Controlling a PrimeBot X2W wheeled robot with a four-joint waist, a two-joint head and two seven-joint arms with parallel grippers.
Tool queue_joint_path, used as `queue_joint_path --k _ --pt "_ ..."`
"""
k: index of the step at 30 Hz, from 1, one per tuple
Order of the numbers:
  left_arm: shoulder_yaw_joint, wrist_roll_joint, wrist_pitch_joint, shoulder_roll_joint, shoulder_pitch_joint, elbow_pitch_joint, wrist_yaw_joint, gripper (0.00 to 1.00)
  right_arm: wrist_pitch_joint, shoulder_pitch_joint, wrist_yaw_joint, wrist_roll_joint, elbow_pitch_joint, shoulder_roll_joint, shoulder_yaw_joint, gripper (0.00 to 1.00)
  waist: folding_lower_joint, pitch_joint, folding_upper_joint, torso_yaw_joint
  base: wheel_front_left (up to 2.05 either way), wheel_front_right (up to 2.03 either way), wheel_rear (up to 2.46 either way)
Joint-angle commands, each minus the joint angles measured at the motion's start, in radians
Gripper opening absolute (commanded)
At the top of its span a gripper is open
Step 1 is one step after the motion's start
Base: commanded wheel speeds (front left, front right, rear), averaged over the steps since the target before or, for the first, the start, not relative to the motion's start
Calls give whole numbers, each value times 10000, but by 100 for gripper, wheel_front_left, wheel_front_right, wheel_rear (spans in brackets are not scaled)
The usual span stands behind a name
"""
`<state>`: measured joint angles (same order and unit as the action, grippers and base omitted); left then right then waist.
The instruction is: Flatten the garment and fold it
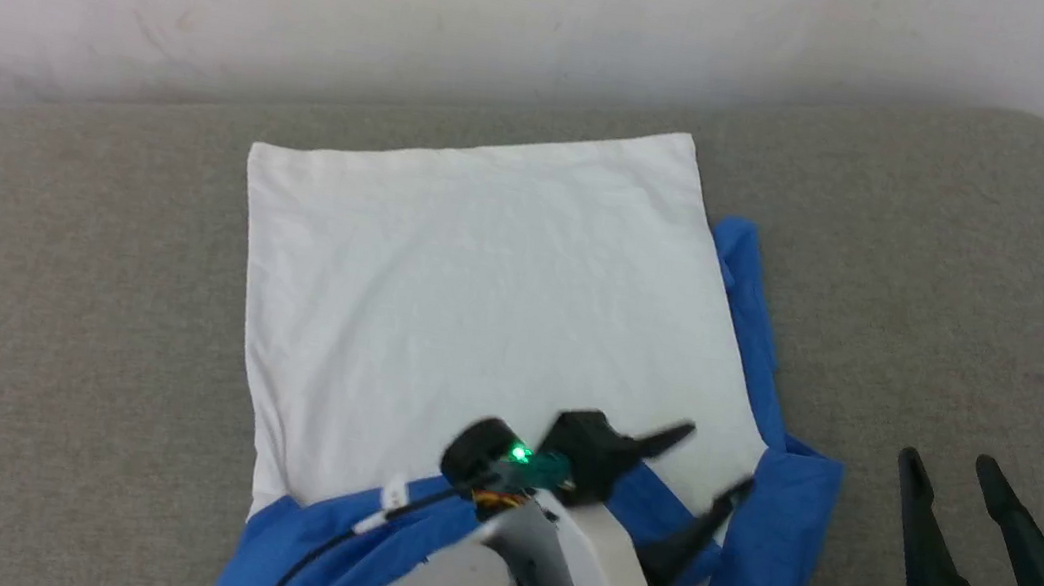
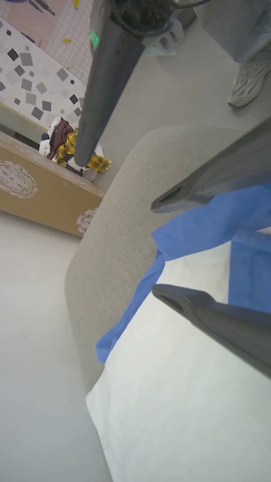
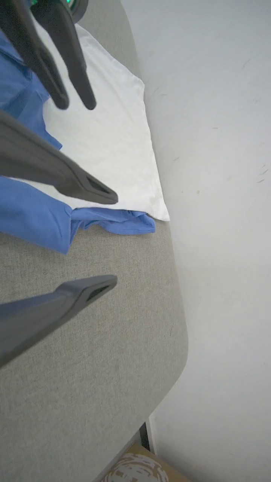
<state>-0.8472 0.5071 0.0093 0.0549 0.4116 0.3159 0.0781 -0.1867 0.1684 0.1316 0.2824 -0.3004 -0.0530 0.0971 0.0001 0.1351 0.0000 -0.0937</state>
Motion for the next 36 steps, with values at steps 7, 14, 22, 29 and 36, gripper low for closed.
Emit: queue_joint_path --k 7,14,22,29,36 --pt "2070 63 -2127 1153 -636 -1249 -1469 100 -173 262 -9 -21 -43 28 194 100 -1 -741 0 618 0 0 0" --pt "4703 332 -2681 2180 -2198 -2324 -3005 100 -306 181 -9 -28 305 20 302 100 -1 -880 0 957 0 0 0" --pt "6611 -301 -2707 2702 -3841 -3712 -3533 100 -749 -1353 -9 596 2366 -460 758 100 -1 -510 0 1446 0 0 0" --pt "6906 -636 -2709 2476 -4090 -4339 -3337 100 -1297 -4759 -9 1247 5784 -1371 943 100 -1 454 0 2007 0 0 0" --pt "6905 -831 -2710 1966 -3595 -4517 -2947 100 -2350 -7416 -9 1266 8242 -2114 481 100 -1 1389 0 2640 0 0 0"
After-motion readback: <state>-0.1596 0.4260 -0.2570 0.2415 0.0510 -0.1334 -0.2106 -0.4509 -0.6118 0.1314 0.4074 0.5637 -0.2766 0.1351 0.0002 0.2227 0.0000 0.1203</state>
